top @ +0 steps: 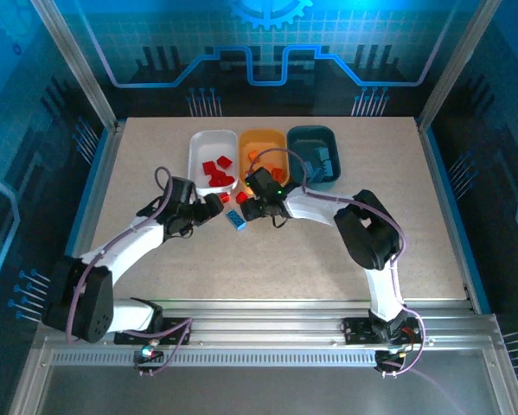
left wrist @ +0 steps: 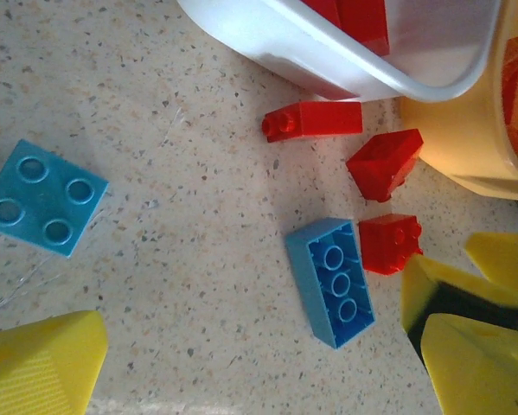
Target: Sort the legos into containers by color
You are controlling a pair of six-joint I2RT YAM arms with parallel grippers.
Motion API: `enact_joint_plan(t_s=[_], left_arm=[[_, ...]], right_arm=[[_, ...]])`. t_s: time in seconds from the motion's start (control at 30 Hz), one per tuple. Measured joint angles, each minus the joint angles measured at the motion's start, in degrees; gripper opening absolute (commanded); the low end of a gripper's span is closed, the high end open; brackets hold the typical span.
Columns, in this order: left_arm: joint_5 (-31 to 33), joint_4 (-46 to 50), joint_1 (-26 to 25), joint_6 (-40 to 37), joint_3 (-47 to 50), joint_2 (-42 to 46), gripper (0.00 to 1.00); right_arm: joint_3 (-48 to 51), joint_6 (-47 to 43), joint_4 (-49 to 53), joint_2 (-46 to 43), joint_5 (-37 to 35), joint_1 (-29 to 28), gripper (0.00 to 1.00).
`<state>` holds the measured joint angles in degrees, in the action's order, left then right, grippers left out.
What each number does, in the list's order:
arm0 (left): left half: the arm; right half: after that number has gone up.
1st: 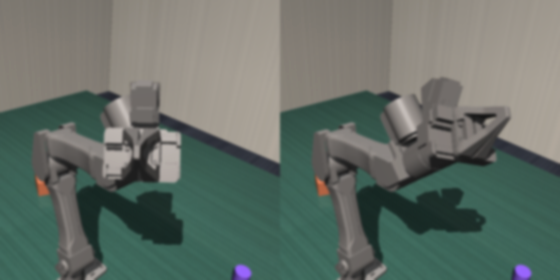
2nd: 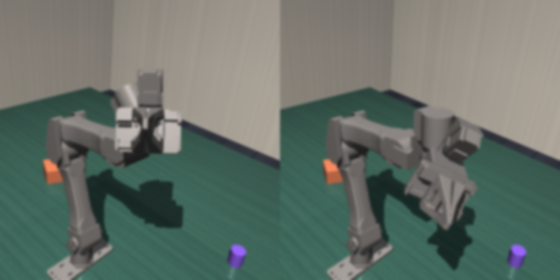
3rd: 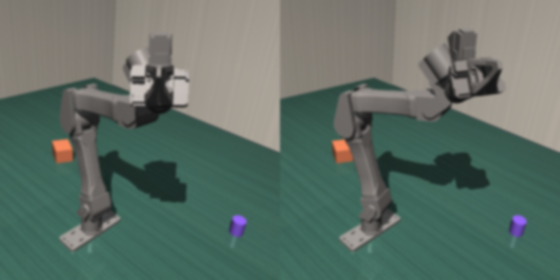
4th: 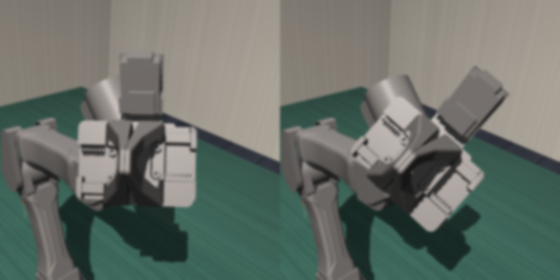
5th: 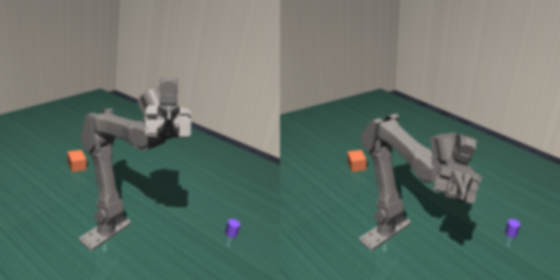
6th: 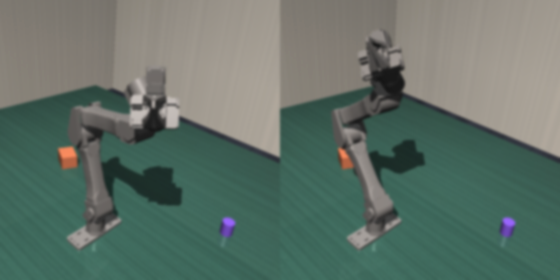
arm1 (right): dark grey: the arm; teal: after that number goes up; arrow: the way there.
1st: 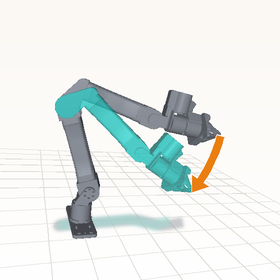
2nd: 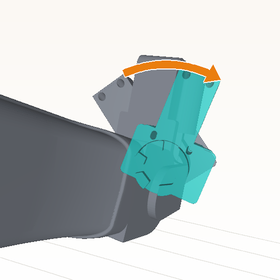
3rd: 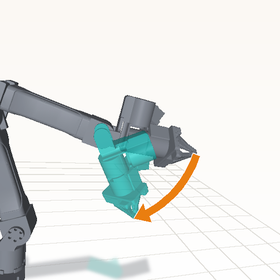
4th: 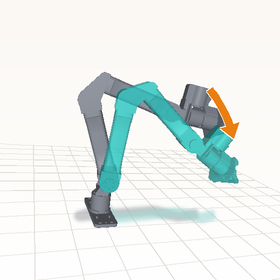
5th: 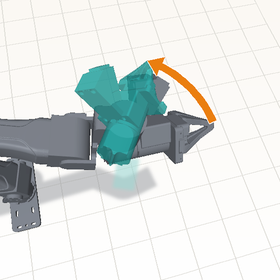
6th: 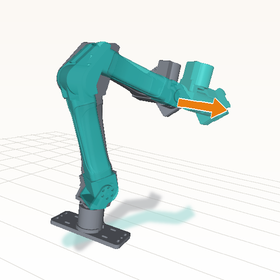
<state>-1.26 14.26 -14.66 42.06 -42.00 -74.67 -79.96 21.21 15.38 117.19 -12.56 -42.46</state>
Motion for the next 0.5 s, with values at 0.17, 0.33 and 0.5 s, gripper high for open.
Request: enact_joint_plan(t_s=[0.17, 0.33, 0.5], left_arm=[[-0.02, 0.22, 0.0, -0.02, 1.68, 4.39, 0.97], [-0.02, 0.44, 0.0, -0.04, 2.93, 6.88, 0.97], [-0.07, 0.46, 0.0, -0.04, 3.65, 7.3, 0.97]], right_arm=[[-2.34, 0.13, -0.09, 1.36, 0.46, -0.11, 0.68], [-2.34, 0.48, -0.48, 1.79, 0.94, -0.35, 0.67], [-2.34, 0.85, -0.61, 1.81, 1.25, -0.87, 0.65]])
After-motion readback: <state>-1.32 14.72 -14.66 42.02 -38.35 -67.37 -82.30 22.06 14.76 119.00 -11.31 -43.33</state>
